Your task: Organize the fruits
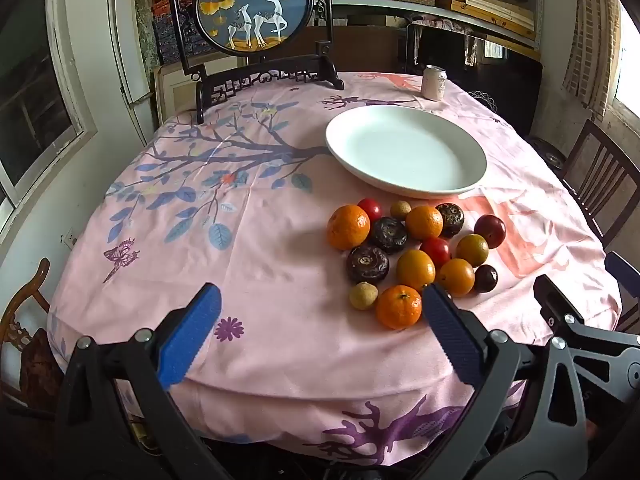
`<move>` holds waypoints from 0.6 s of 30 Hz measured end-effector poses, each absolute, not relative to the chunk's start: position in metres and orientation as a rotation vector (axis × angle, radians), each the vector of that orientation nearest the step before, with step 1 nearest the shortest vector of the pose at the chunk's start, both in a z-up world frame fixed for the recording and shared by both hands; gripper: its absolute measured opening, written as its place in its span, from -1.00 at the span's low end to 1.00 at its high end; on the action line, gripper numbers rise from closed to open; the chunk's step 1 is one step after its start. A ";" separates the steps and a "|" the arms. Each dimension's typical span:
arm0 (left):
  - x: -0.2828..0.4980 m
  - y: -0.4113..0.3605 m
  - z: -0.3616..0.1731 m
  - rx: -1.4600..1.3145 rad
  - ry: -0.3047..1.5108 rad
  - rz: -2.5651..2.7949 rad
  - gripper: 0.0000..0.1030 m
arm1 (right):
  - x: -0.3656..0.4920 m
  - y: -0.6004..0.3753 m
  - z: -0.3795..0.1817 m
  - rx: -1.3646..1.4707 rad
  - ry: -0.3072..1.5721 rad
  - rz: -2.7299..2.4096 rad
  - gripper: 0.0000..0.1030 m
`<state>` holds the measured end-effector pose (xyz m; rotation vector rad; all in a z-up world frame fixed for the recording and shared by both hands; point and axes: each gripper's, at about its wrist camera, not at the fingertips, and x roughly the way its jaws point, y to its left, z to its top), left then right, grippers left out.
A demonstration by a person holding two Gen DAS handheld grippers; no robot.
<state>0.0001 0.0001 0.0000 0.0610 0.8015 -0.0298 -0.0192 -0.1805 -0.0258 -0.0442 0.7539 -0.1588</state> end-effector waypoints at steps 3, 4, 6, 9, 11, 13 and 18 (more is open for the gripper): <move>0.000 0.000 0.000 0.064 0.799 -0.029 0.96 | -0.019 -0.180 -0.026 -0.044 0.754 -0.158 0.97; 0.001 0.001 0.000 0.063 0.801 -0.028 0.96 | -0.019 -0.180 -0.026 -0.045 0.753 -0.158 0.97; 0.002 0.003 -0.001 0.060 0.805 -0.027 0.96 | -0.020 -0.180 -0.025 -0.047 0.751 -0.158 0.97; 0.001 0.000 -0.001 0.070 0.801 -0.021 0.96 | -0.020 -0.180 -0.026 -0.048 0.752 -0.159 0.97; 0.002 0.000 -0.002 0.071 0.799 -0.017 0.96 | -0.018 -0.180 -0.026 -0.047 0.757 -0.159 0.97; 0.003 0.001 -0.002 0.068 0.801 -0.016 0.96 | -0.019 -0.180 -0.026 -0.047 0.758 -0.158 0.97; 0.003 0.004 -0.003 0.069 0.804 -0.019 0.96 | -0.020 -0.180 -0.025 -0.046 0.758 -0.157 0.97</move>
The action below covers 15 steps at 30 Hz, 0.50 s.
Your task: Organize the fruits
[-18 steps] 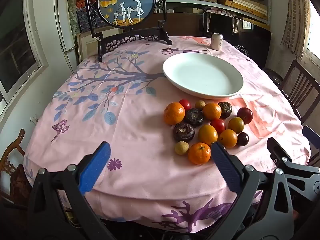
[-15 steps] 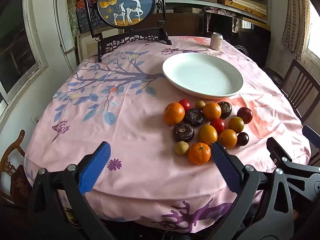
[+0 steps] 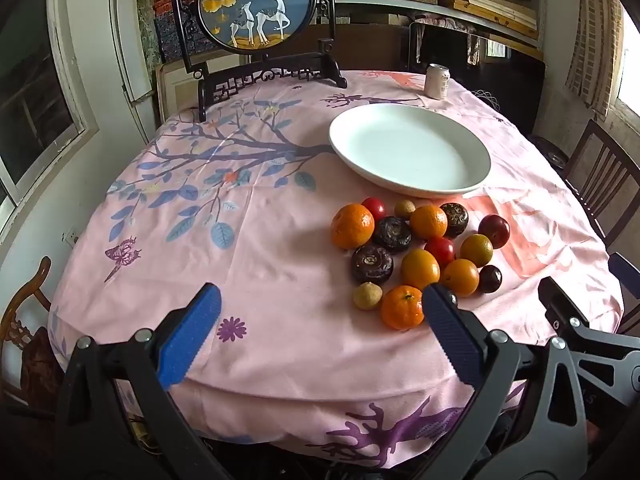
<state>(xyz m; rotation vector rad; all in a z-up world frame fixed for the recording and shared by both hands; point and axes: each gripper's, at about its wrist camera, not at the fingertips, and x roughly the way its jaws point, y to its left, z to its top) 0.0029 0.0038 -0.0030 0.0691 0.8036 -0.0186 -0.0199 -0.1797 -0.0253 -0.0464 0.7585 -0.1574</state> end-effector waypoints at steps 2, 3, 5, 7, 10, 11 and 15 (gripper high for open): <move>0.004 0.005 -0.002 0.071 0.802 -0.017 0.96 | -0.019 -0.182 -0.025 -0.047 0.758 -0.158 0.97; 0.005 0.006 -0.002 0.070 0.802 -0.017 0.96 | -0.019 -0.184 -0.025 -0.046 0.758 -0.157 0.97; 0.003 0.003 -0.002 0.070 0.803 -0.014 0.96 | -0.022 -0.182 -0.026 -0.045 0.757 -0.158 0.97; 0.004 0.004 -0.002 0.070 0.804 -0.013 0.96 | -0.022 -0.178 -0.027 -0.043 0.755 -0.159 0.97; 0.004 0.004 -0.002 0.070 0.803 -0.014 0.96 | -0.021 -0.180 -0.024 -0.044 0.757 -0.157 0.97; 0.004 0.004 -0.002 0.070 0.804 -0.014 0.96 | -0.021 -0.179 -0.025 -0.043 0.757 -0.156 0.97; 0.004 0.004 -0.003 0.068 0.809 -0.021 0.96 | -0.019 -0.175 -0.026 -0.040 0.765 -0.152 0.97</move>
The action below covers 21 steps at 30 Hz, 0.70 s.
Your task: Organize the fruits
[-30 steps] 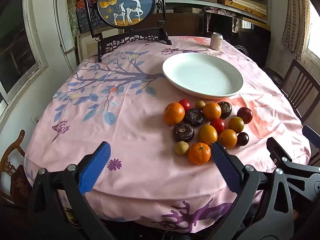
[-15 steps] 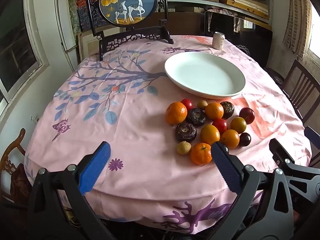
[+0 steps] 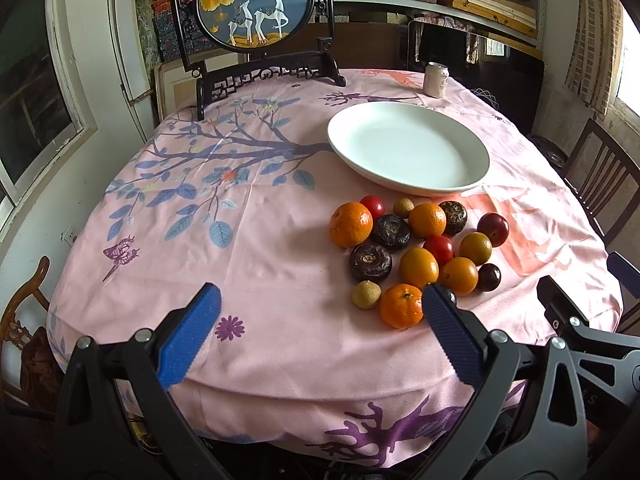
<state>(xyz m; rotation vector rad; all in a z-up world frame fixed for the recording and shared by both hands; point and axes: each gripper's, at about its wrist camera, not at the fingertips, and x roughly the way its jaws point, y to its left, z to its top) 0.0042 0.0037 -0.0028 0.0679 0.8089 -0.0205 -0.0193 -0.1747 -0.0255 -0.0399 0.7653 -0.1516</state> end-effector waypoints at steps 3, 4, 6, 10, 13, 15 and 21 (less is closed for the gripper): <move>0.004 0.003 -0.003 0.069 0.810 -0.020 0.96 | -0.020 -0.181 -0.026 -0.035 0.768 -0.146 0.97; 0.004 0.003 -0.003 0.069 0.810 -0.020 0.96 | -0.020 -0.181 -0.026 -0.036 0.768 -0.146 0.97; 0.004 0.003 -0.003 0.069 0.810 -0.021 0.96 | -0.020 -0.181 -0.026 -0.035 0.768 -0.146 0.97; 0.004 0.002 -0.004 0.069 0.812 -0.020 0.96 | -0.019 -0.180 -0.027 -0.031 0.772 -0.140 0.97; 0.003 0.002 -0.005 0.070 0.811 -0.020 0.96 | -0.020 -0.180 -0.027 -0.033 0.769 -0.141 0.97; 0.004 0.002 -0.005 0.071 0.811 -0.021 0.96 | -0.019 -0.180 -0.027 -0.032 0.770 -0.142 0.97; 0.002 0.001 -0.004 0.071 0.808 -0.020 0.96 | -0.020 -0.180 -0.027 -0.033 0.770 -0.141 0.97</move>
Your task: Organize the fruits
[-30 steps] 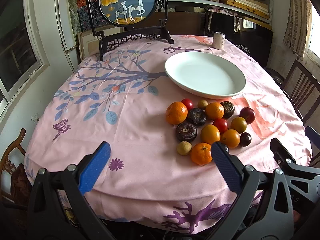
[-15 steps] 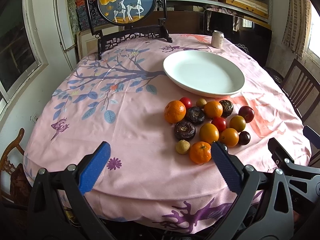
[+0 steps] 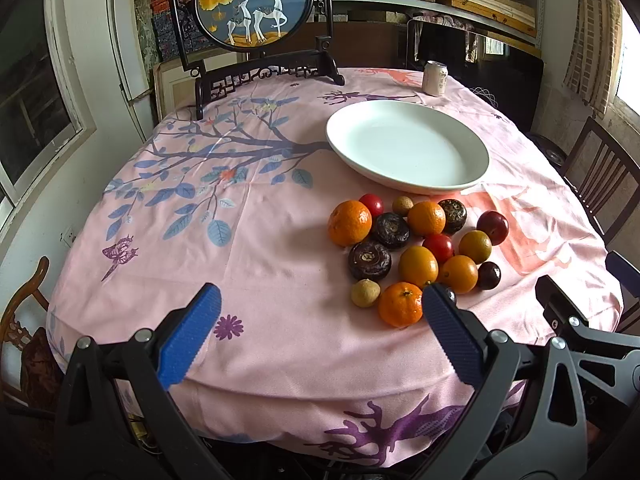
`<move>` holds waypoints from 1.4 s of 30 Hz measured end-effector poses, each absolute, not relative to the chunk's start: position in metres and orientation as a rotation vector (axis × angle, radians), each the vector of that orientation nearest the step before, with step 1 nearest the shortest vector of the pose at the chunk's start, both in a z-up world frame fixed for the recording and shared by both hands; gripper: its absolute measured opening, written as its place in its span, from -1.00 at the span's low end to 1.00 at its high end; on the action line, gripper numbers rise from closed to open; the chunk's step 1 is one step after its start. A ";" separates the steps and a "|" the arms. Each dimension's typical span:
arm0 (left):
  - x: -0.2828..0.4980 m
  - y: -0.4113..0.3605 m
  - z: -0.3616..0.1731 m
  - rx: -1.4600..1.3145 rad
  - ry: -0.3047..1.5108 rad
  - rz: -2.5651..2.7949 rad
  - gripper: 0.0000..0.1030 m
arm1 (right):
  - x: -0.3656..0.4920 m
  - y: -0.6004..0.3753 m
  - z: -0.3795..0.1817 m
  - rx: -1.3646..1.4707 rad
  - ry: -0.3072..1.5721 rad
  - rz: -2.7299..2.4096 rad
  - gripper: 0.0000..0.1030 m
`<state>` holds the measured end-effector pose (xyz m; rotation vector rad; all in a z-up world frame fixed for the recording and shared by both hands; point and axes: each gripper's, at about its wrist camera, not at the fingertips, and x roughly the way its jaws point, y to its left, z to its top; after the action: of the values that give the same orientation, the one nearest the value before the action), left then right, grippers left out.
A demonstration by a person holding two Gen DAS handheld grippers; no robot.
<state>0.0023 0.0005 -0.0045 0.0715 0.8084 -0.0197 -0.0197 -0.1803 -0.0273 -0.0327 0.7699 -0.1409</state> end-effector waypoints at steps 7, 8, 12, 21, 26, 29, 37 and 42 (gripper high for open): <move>0.002 0.001 -0.004 0.073 0.809 -0.021 0.96 | -0.020 -0.180 -0.028 -0.032 0.770 -0.141 0.97; 0.002 0.001 -0.004 0.072 0.809 -0.021 0.96 | -0.020 -0.180 -0.028 -0.032 0.770 -0.141 0.97; 0.002 0.001 -0.004 0.071 0.810 -0.021 0.96 | -0.020 -0.180 -0.028 -0.032 0.770 -0.141 0.97; 0.002 0.001 -0.005 0.072 0.812 -0.023 0.96 | -0.020 -0.180 -0.028 -0.032 0.771 -0.141 0.97; 0.001 0.001 -0.005 0.071 0.812 -0.024 0.96 | -0.020 -0.179 -0.028 -0.033 0.771 -0.141 0.97; 0.001 0.001 -0.005 0.075 0.810 -0.024 0.96 | -0.020 -0.179 -0.029 -0.032 0.771 -0.141 0.97; 0.003 0.000 -0.008 0.080 0.820 -0.029 0.96 | -0.020 -0.179 -0.028 -0.033 0.771 -0.141 0.97; 0.005 0.006 -0.008 0.079 0.823 -0.017 0.96 | -0.019 -0.180 -0.033 -0.022 0.778 -0.105 0.97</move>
<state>0.0045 0.0060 -0.0084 0.0795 0.8229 -0.0171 -0.0185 -0.1798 -0.0327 -0.0215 0.7784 -0.1046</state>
